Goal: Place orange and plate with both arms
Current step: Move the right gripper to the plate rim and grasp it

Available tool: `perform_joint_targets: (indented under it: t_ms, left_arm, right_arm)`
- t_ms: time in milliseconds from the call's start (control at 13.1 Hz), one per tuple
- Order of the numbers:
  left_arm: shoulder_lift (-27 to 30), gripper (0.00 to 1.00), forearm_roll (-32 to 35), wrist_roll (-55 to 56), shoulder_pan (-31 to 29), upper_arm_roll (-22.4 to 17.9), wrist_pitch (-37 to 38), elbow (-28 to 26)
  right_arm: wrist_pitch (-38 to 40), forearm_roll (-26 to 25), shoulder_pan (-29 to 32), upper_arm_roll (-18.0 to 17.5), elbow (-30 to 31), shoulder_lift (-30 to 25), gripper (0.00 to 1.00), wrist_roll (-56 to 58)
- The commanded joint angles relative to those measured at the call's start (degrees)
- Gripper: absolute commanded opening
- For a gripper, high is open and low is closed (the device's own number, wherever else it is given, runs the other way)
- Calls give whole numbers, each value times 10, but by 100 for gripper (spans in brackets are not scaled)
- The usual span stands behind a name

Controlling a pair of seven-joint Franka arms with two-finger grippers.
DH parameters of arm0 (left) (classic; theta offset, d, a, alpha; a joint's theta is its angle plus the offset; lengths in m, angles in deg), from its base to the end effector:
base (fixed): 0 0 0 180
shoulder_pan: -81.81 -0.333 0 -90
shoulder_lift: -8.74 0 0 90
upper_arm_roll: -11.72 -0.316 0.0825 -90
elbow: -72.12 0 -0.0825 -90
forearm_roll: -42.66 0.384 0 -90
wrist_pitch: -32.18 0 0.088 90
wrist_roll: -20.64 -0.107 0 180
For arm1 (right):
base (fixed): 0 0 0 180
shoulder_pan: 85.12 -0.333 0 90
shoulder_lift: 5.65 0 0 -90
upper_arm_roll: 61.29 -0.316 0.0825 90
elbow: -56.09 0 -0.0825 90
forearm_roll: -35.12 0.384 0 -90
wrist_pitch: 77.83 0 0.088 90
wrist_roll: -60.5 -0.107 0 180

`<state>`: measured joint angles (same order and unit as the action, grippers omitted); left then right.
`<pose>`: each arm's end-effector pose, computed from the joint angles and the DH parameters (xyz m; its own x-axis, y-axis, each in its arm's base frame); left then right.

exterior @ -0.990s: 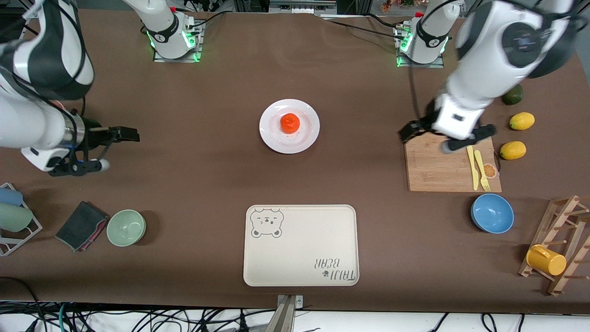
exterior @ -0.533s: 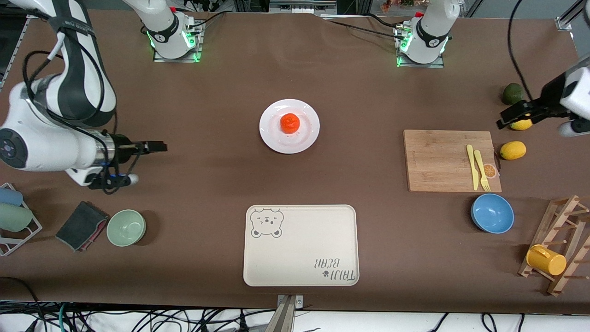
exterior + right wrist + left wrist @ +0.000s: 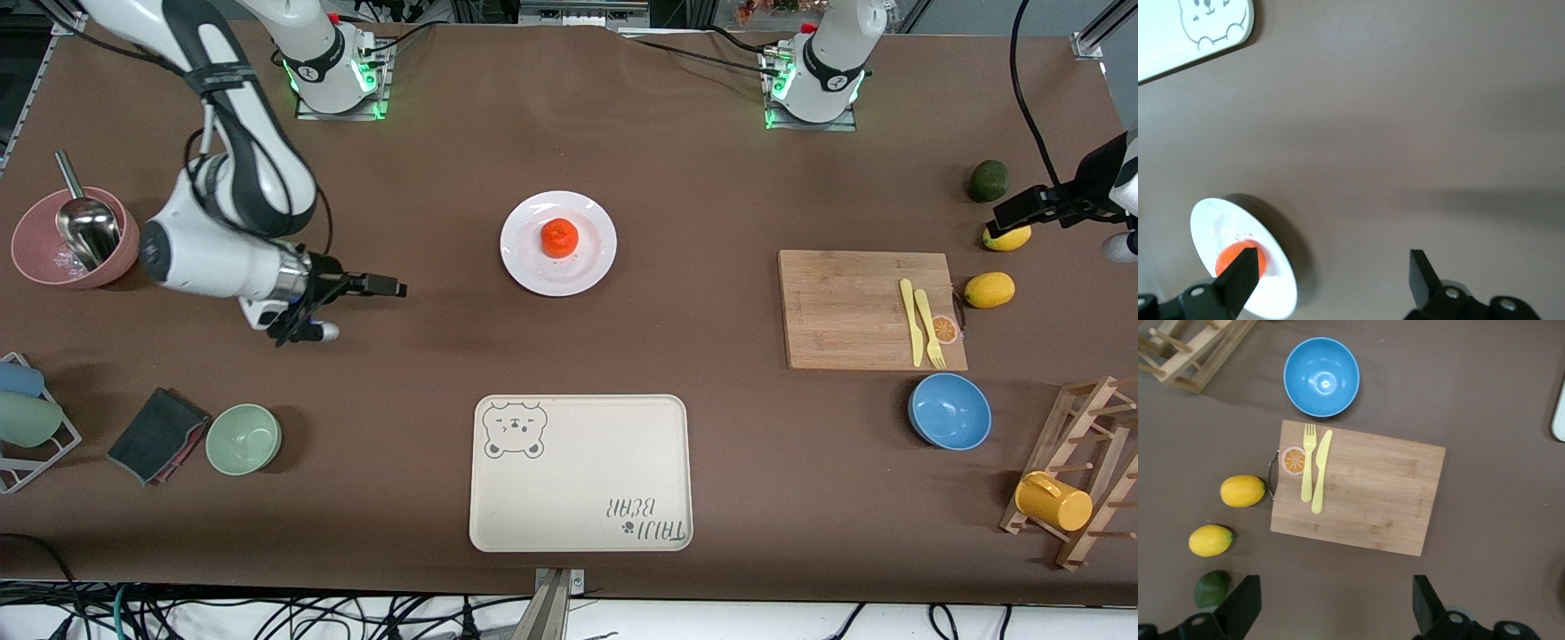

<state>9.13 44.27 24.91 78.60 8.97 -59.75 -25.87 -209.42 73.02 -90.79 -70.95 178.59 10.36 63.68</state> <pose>0.5456 0.0600 0.5654 0.9796 0.1761 -0.0965 0.1735 -0.9842 -0.0348 0.5376 0.1604 0.2700 0.9732 -0.1067 -0.2035 -0.1907 -0.8689 -0.4568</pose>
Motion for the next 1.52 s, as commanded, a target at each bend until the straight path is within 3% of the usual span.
perform_joint_targets:
  t_ms: [0,152,381,533,838,1295,1447]
  left_arm:
    - [-13,100,18,1,-1,1,17,28]
    - [-14,100,19,1,0,3,27,43]
    - [-13,100,15,0,1,4,68,75]
    - [-13,100,14,0,4,6,68,76]
    - [-13,100,13,-2,0,5,68,76]
    - [-13,100,13,-7,-2,2,68,76]
    - [-14,100,13,-4,-2,2,69,76]
  right_arm:
    - [-109,98,2,-59,77,-26,100,30]
    - [-118,142,3,-83,79,-3,100,38]
    - [-119,309,1,-105,86,12,100,169]
    - [-140,363,1,-130,94,25,100,219]
    - [-189,421,-18,-157,85,75,100,274]
    - [-221,432,-58,-157,57,118,99,280]
    - [-229,437,-72,-157,46,126,92,281]
